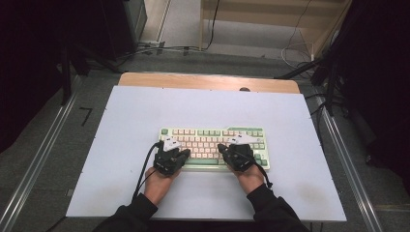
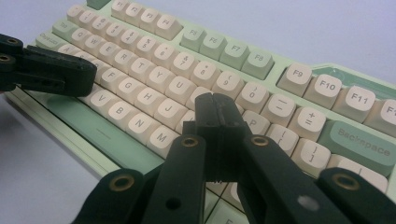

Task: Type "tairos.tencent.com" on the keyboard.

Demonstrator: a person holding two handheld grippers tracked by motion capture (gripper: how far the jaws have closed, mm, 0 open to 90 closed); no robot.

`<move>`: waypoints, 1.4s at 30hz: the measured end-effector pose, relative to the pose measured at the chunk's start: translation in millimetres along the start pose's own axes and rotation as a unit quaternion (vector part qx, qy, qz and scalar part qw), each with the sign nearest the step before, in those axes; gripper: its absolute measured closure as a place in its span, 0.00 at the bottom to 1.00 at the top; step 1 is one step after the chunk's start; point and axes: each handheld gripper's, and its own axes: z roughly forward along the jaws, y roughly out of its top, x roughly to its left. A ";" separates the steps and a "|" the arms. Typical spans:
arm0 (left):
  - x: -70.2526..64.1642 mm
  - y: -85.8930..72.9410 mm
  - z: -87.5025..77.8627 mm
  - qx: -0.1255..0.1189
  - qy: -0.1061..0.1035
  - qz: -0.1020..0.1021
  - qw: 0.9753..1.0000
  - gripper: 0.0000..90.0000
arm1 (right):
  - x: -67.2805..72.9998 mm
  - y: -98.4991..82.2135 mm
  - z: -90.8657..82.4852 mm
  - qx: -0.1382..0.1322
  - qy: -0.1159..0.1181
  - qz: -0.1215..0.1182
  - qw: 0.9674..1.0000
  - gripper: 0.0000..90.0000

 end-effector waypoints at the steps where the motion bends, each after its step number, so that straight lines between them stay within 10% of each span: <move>1: 0.4 1.5 -1.4 -0.005 0.000 -0.001 1.000 1.00 | -0.1 0.2 -0.1 -0.001 0.000 0.000 1.000 0.97; 42: 14.8 7.6 -8.7 -0.028 0.011 -0.021 0.999 1.00 | -6.9 8.9 25.0 0.007 -0.020 0.011 1.000 0.97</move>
